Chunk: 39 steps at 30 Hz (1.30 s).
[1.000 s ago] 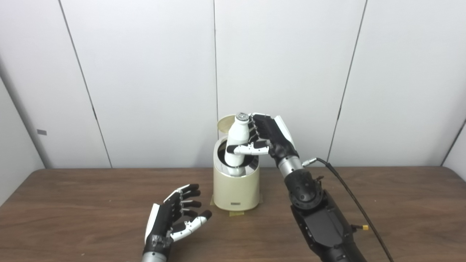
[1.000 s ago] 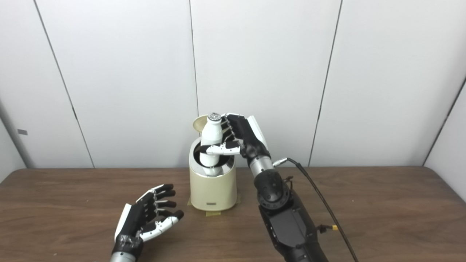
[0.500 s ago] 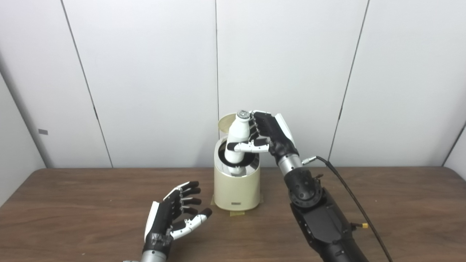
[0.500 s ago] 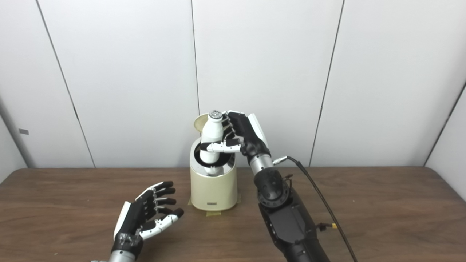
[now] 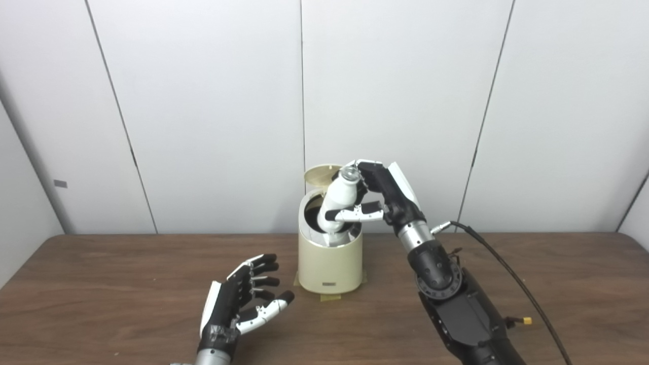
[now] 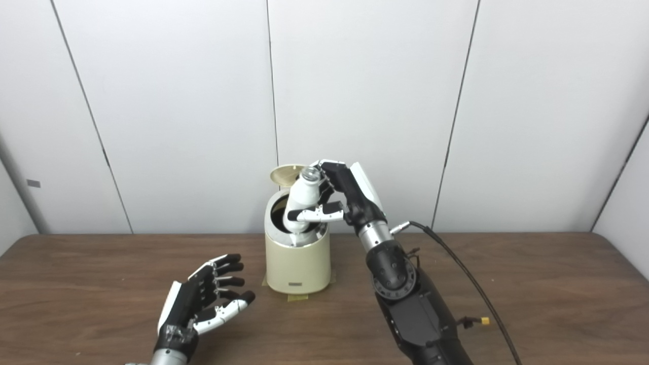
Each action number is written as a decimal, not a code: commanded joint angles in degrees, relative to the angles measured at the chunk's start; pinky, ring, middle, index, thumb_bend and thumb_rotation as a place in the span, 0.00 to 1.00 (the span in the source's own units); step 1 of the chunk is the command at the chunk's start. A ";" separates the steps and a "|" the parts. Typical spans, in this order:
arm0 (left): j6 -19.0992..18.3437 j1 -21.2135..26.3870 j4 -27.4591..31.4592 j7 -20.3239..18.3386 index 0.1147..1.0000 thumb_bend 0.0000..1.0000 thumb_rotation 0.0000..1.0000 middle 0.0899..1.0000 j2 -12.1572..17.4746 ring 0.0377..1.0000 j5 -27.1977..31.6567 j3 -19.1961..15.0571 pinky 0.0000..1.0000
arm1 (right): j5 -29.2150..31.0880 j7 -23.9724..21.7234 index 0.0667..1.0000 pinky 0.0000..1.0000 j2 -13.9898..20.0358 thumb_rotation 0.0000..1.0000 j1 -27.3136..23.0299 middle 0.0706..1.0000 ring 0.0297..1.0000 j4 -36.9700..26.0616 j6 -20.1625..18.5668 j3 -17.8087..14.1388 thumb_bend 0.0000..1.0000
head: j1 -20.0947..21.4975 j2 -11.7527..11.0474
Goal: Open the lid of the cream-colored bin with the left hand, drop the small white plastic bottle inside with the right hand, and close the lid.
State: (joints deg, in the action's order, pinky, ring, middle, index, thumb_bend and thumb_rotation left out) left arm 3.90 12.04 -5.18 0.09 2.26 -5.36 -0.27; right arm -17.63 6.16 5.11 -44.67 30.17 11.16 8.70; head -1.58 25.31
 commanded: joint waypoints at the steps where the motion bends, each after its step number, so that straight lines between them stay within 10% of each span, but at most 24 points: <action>1: 1.08 1.46 2.15 0.03 0.76 0.67 0.06 0.73 0.15 0.65 0.76 -0.11 0.57 | -0.94 0.46 0.50 0.33 0.79 0.00 -2.24 0.43 0.37 -2.00 2.84 0.12 0.51 | -0.03 0.11; 39: 0.25 1.15 3.01 -0.29 0.76 0.67 0.06 0.73 0.37 0.66 0.79 0.05 0.57 | -5.32 2.40 0.50 0.34 0.45 0.00 -2.45 0.44 0.37 -4.23 -1.09 -0.55 0.51 | -0.06 1.50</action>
State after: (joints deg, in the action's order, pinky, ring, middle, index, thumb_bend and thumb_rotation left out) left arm 3.33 11.51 -4.11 -0.14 2.51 -5.34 -0.20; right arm -22.40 7.39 4.90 -44.38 28.25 9.94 8.66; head -1.58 26.81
